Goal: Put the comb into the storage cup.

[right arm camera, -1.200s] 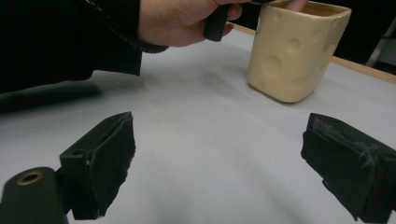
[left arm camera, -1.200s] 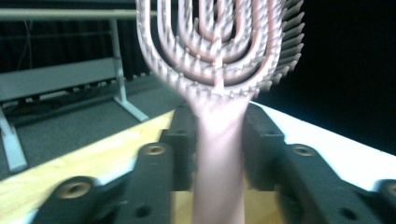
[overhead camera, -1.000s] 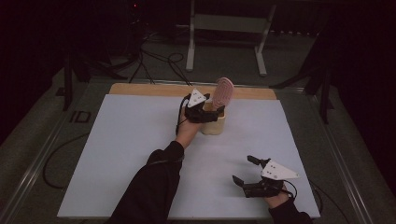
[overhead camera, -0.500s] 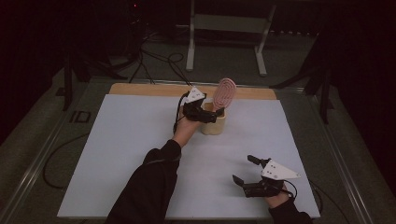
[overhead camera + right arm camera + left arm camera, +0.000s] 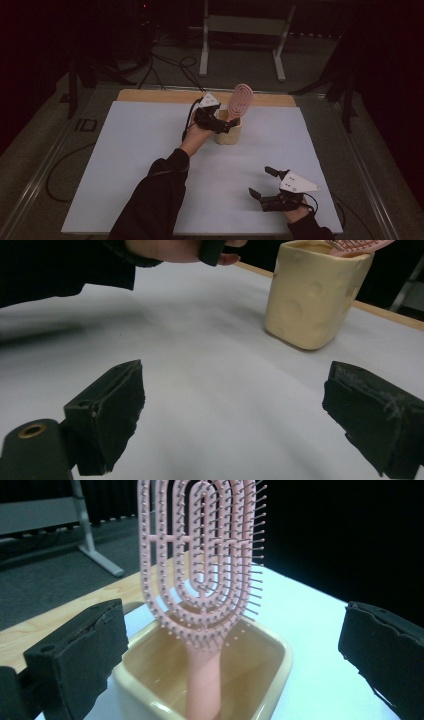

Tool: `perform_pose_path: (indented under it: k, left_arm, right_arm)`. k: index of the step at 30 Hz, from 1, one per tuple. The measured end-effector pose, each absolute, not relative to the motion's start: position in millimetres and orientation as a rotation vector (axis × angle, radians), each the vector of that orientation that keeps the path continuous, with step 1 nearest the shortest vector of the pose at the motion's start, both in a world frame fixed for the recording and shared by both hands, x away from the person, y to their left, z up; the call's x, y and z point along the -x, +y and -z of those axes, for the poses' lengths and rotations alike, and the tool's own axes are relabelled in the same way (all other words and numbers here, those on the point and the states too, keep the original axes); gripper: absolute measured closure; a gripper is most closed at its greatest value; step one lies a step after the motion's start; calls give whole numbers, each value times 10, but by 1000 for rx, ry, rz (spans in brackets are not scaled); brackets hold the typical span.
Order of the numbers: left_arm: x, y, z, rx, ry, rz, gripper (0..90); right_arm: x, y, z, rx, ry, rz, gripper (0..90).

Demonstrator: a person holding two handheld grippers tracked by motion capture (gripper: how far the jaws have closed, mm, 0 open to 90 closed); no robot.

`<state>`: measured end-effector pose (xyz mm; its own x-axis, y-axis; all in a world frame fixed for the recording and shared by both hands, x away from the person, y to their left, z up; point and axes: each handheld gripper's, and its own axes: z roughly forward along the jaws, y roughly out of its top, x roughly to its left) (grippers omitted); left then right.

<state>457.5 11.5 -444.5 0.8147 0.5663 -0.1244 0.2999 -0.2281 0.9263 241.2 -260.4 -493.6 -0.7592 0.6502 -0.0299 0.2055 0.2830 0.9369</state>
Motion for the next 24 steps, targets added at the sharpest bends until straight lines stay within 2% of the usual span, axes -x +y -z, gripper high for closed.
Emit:
perform_pose_path:
  k: [10,24]
  left_arm:
    - [-4509,296,4345,-1887,632,-232,0]
    - [-4348,663,4270,-1910,602,-231,0]
  right_arm:
    - [-2421,-2599,4941,-762,2155,-1468,94]
    - [-2415,-2588,4930,-765,2151,-1471,94]
